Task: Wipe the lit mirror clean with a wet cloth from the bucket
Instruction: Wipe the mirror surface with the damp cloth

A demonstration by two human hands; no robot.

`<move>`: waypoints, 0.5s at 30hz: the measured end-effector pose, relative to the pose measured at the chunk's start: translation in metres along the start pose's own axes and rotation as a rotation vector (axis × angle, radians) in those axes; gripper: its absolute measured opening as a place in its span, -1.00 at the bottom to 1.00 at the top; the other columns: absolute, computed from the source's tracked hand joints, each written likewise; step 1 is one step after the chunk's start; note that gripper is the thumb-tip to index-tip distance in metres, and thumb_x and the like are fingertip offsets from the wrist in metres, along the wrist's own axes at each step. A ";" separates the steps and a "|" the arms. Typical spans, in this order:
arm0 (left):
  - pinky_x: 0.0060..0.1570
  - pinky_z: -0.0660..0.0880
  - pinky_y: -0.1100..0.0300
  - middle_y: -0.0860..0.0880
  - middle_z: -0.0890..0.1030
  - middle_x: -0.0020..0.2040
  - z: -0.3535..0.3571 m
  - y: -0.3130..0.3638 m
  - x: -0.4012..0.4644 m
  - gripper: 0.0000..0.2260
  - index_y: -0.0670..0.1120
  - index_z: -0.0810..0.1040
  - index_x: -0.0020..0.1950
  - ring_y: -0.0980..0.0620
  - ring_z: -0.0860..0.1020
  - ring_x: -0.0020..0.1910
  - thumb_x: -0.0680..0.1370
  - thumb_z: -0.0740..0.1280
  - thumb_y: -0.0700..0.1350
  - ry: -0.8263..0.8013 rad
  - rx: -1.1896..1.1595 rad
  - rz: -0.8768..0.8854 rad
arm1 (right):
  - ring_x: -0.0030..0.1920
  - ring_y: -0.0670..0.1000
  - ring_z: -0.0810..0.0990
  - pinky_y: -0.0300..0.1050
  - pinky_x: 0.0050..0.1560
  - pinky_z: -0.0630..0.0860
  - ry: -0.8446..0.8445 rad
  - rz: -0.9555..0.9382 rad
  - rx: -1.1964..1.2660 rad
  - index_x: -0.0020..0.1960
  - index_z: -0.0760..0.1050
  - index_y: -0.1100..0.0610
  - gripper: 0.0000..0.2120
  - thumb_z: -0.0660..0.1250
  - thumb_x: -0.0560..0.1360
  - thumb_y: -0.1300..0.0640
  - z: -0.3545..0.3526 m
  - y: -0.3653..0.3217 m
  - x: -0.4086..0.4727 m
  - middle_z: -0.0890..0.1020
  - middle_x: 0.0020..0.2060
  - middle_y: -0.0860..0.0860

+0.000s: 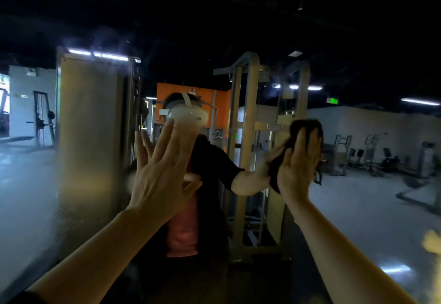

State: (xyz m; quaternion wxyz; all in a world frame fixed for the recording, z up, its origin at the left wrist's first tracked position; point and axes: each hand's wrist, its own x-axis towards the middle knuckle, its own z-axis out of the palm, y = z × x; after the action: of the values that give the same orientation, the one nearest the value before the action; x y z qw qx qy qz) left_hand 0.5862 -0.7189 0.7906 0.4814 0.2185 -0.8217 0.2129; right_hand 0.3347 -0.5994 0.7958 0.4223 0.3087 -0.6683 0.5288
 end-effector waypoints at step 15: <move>0.42 -0.22 -0.41 -0.10 -0.27 0.59 0.010 0.037 0.078 0.04 -0.03 -0.19 0.59 -0.16 -0.27 0.57 0.36 0.31 0.39 -0.075 0.170 0.064 | 0.55 0.14 0.08 0.00 0.58 0.00 0.069 0.016 0.046 0.53 0.19 0.20 -0.50 0.10 0.60 0.34 -0.016 0.030 0.054 0.18 0.54 0.16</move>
State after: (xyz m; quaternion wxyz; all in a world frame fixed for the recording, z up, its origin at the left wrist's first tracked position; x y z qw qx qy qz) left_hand 0.5245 -0.7063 0.8499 0.4229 0.2401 -0.8247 0.2887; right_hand 0.2887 -0.5742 0.8322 0.4339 0.2946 -0.6433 0.5578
